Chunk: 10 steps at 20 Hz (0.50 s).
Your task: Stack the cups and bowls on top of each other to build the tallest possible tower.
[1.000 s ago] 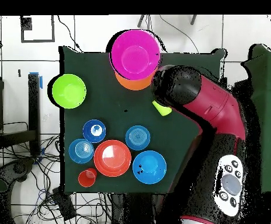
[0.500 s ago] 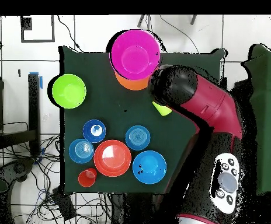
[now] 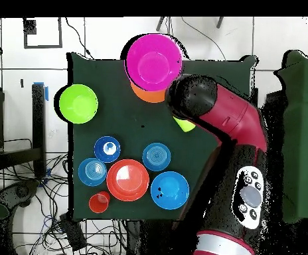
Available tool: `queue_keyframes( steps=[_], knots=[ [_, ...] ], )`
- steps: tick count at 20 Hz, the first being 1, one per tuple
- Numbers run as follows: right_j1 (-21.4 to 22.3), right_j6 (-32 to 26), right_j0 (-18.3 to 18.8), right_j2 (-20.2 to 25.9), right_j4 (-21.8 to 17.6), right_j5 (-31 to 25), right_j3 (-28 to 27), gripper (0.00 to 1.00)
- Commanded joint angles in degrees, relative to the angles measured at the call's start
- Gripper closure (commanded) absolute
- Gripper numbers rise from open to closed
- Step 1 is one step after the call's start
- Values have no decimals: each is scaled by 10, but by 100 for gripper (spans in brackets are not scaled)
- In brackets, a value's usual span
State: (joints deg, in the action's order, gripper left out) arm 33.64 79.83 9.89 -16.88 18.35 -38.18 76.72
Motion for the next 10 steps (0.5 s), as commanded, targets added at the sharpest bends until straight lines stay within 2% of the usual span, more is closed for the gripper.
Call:
queue_keyframes(
  steps=[1, 5, 10],
  knots=[
    [-48, 44, -11, 62, -47, 21, 0, 100],
    [-39, 59, -20, 60, -41, 39, 23, 100],
    [-6, 95, -45, 50, -25, 47, 69, 100]
  ],
)
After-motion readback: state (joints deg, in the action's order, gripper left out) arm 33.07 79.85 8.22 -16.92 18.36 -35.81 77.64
